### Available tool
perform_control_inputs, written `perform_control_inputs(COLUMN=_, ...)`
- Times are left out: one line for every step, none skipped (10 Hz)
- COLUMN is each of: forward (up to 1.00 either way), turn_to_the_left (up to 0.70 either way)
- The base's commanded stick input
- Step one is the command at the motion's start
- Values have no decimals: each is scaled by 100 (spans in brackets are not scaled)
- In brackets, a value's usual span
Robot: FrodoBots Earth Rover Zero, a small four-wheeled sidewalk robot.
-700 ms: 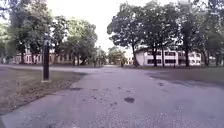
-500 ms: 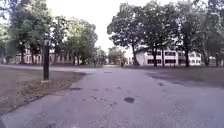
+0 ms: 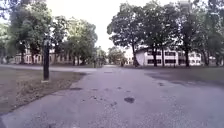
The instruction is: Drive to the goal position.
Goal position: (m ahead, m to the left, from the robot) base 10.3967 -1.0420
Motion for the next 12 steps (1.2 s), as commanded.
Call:
perform_control_inputs(forward=45, turn_to_the_left=0)
perform_control_inputs(forward=45, turn_to_the_left=0)
perform_control_inputs(forward=45, turn_to_the_left=0)
perform_control_inputs(forward=45, turn_to_the_left=0)
perform_control_inputs(forward=45, turn_to_the_left=0)
perform_control_inputs(forward=45, turn_to_the_left=0)
perform_control_inputs(forward=45, turn_to_the_left=0)
perform_control_inputs(forward=45, turn_to_the_left=0)
perform_control_inputs(forward=45, turn_to_the_left=0)
perform_control_inputs(forward=45, turn_to_the_left=0)
perform_control_inputs(forward=45, turn_to_the_left=0)
perform_control_inputs(forward=45, turn_to_the_left=0)
